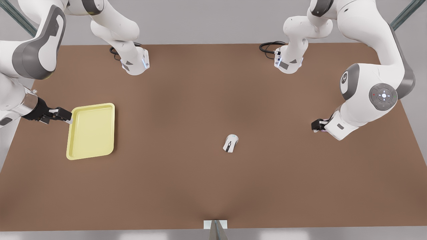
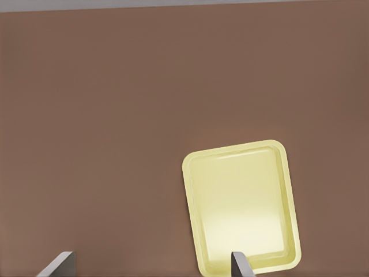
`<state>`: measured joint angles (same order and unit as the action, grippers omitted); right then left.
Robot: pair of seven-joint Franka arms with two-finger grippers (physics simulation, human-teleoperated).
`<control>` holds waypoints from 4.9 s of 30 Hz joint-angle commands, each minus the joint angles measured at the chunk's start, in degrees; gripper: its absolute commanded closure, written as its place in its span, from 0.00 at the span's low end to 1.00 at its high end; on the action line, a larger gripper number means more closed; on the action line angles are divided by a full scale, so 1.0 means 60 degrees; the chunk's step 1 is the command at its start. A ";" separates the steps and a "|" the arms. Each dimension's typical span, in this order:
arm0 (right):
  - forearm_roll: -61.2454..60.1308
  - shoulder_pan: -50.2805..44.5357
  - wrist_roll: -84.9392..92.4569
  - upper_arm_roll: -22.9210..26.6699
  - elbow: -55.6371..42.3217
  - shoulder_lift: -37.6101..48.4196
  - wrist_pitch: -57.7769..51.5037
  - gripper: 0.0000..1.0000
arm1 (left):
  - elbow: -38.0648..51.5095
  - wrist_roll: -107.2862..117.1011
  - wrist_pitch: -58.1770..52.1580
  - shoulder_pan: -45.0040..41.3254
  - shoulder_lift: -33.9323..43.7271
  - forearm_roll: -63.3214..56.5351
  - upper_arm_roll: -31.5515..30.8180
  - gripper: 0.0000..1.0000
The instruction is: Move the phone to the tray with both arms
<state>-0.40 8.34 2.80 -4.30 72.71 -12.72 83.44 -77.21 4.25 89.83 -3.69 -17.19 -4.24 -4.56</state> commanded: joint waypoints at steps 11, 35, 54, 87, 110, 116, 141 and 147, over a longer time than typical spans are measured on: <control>-0.0006 0.0001 0.0177 0.0000 -0.0005 0.0011 -0.0020 0.00 | -0.6378 -0.0722 0.6487 0.0014 0.0961 -0.0011 0.1931 0.00; 0.0067 0.0045 0.0177 0.0000 -0.0019 0.0011 -0.0005 0.00 | -0.9925 -0.5263 0.9492 0.0439 0.0360 0.0282 0.3646 0.00; 0.0067 0.0030 0.0177 0.0000 -0.0019 0.0011 -0.0019 0.00 | -0.9881 -0.5864 0.9594 0.0922 -0.0416 0.1351 0.3558 0.00; 0.0053 0.0059 0.0163 0.0029 -0.0019 0.0011 -0.0020 0.00 | -0.9764 -0.5849 0.9814 0.0864 -0.0826 0.1806 0.3324 0.21; 0.0053 0.0045 0.0163 0.0029 -0.0005 0.0011 -0.0020 0.00 | -0.0610 0.7026 0.4160 -0.6812 -0.3711 0.2597 0.1859 0.21; -0.0343 0.0015 0.0148 0.0000 -0.0005 -0.0106 -0.0078 0.00 | 0.2921 0.8285 0.4452 -0.7559 -0.6304 0.2553 0.1581 0.21; -0.0445 -0.3322 -0.3526 -0.0132 0.1123 -0.1761 0.1620 0.00 | 0.3772 0.4263 0.0793 -0.5395 -0.5208 0.2611 0.1683 0.00; -0.0621 -0.5550 -0.7878 -0.0074 0.1783 -0.2755 0.4124 0.00 | 0.1681 -0.0633 -0.1934 -0.1822 -0.0787 0.1167 0.1835 0.00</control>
<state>-3.60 -23.47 -15.38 -4.80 83.56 -28.17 98.70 -64.21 34.51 92.13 -16.40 -25.92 7.45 6.94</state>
